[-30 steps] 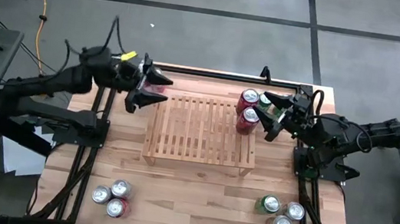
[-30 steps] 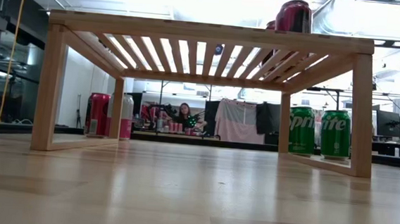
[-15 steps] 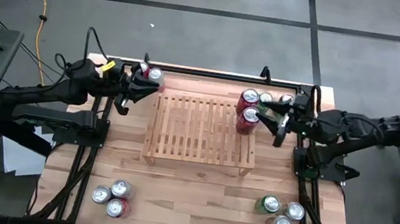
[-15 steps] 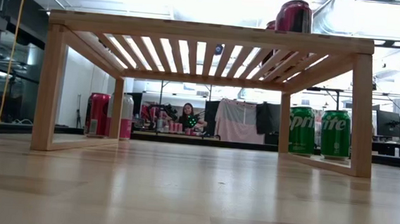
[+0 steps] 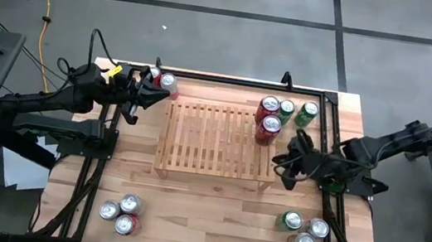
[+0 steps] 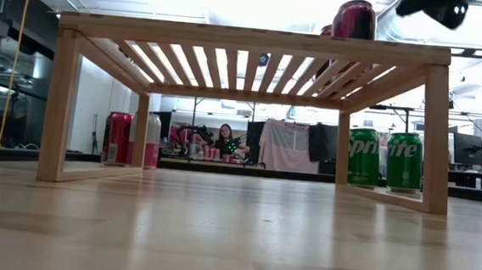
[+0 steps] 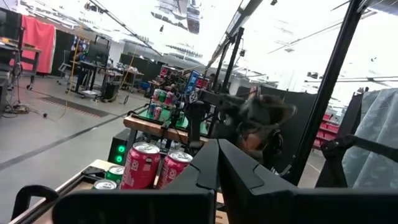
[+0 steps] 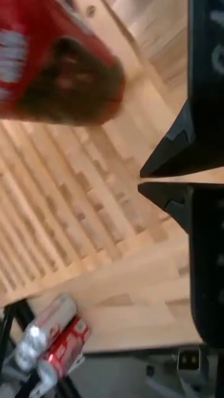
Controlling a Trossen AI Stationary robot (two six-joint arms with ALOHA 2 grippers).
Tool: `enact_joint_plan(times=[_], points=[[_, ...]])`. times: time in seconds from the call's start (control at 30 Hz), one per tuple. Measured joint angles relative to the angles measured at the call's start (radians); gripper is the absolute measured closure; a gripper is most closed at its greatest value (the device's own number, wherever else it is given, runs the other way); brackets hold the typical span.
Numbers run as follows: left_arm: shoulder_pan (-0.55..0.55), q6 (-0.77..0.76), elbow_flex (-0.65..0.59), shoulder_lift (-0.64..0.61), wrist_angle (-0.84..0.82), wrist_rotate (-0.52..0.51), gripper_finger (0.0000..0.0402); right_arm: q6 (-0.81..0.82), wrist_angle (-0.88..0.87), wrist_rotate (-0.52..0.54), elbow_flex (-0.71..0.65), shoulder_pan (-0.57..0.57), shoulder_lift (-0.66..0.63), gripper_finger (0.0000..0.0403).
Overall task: Place canned beverage on shelf
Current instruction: Put the top left red soda can on the shelf
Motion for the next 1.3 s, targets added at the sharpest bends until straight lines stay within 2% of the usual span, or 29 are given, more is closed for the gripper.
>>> enact_joint_plan(times=[0.13, 0.33, 0.57, 1.3], points=[[0.0, 0.008, 0.0, 0.0, 0.0, 0.0, 0.0401, -0.009, 0.062, 0.07, -0.051, -0.024, -0.003, 0.0396], [0.0, 0.01, 0.0, 0.0, 0.0, -0.037, 0.0401, -0.088, 0.108, 0.072, -0.066, -0.093, -0.003, 0.0402], [0.0, 0.009, 0.0, 0.0, 0.0, -0.048, 0.0401, -0.159, 0.139, 0.004, -0.067, -0.159, -0.004, 0.0403], [0.0, 0.018, 0.0, 0.0, -0.001, -0.107, 0.0401, -0.218, 0.145, -0.015, -0.067, -0.227, -0.003, 0.0403]])
